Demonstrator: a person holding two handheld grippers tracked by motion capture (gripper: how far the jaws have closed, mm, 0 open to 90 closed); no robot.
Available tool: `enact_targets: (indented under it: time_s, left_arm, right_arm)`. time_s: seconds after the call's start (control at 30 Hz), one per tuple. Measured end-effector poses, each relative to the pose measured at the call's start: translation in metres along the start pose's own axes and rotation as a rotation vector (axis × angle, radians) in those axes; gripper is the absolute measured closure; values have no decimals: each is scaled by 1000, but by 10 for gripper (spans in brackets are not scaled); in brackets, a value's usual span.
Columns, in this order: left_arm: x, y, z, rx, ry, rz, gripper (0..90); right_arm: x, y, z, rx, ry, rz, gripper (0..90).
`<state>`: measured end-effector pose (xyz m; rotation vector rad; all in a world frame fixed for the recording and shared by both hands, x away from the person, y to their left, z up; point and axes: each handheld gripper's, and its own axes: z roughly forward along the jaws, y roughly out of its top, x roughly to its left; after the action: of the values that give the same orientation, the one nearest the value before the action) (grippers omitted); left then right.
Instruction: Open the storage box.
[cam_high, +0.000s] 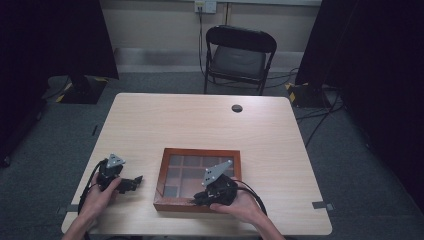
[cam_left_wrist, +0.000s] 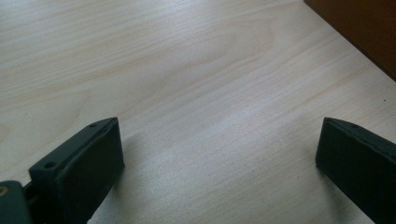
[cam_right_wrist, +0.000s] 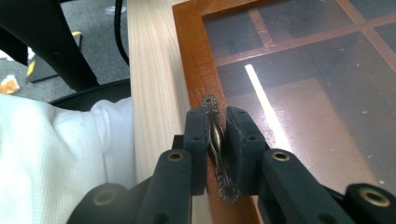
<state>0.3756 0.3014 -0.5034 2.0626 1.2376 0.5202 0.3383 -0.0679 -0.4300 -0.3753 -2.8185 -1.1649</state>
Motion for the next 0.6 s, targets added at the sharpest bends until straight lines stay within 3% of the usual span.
enact_targets:
  time_s: [0.6]
  left_arm:
    - [0,0,0,-1,1,0,2]
  right_arm:
    - [-1,3,-2,33,0,-13,826]
